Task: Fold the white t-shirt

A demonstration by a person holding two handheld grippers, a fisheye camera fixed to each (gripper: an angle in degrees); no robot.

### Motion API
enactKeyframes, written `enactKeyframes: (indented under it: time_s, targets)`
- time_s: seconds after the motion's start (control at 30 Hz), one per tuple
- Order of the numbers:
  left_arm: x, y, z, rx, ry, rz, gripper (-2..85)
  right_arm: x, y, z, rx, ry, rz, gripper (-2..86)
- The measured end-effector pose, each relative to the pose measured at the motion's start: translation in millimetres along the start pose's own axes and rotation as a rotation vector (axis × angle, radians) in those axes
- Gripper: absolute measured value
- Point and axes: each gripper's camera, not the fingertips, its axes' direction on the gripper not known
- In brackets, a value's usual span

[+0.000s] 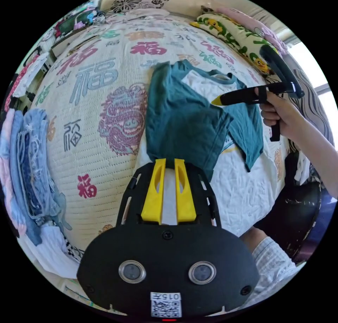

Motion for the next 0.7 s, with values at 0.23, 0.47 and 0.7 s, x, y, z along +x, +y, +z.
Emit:
enactKeyframes:
  time_s: [0.23,0.47,0.7]
  targets:
    - [-10.0,-109.9,-32.8,0.195,-0.022,0.274,10.1,80.0,33.0,-86.5,0.095,0.207,0.073,9.1]
    - [-13.6,-220.9,46.2,-0.126,0.048,0.343,11.5,107.2,39.5,-62.9,-0.025,0.131,0.158,10.4]
    - [-5.8,-217.2,59.6,-0.223,0.047,0.407,4.3,102.4,81.8,-62.7,-0.100,0.082,0.098,0.3]
